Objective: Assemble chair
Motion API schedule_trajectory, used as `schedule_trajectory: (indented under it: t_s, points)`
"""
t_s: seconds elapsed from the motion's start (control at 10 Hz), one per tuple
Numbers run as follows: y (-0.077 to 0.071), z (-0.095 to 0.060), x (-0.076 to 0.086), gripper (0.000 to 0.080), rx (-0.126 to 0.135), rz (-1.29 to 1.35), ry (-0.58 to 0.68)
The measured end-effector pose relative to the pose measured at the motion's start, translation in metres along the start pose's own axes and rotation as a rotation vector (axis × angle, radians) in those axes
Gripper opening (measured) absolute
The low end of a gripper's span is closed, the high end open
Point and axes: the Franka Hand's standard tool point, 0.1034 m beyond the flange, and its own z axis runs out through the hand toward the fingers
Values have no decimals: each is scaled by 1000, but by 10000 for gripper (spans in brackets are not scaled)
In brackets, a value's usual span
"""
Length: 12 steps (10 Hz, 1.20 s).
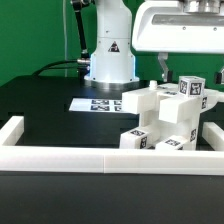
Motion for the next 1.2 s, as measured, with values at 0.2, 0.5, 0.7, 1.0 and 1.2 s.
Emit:
schedule_trajectory:
  t_s: [0.2,0.5,0.7,1.0,1.2]
  points:
    - [3,0,1,648,-11,-165,0]
    - [7,0,2,540,-12,-208,0]
    - [8,0,2,405,-12,-179,0]
    - [8,0,2,287,-11,-48,0]
    - [9,0,2,287,-11,134,1]
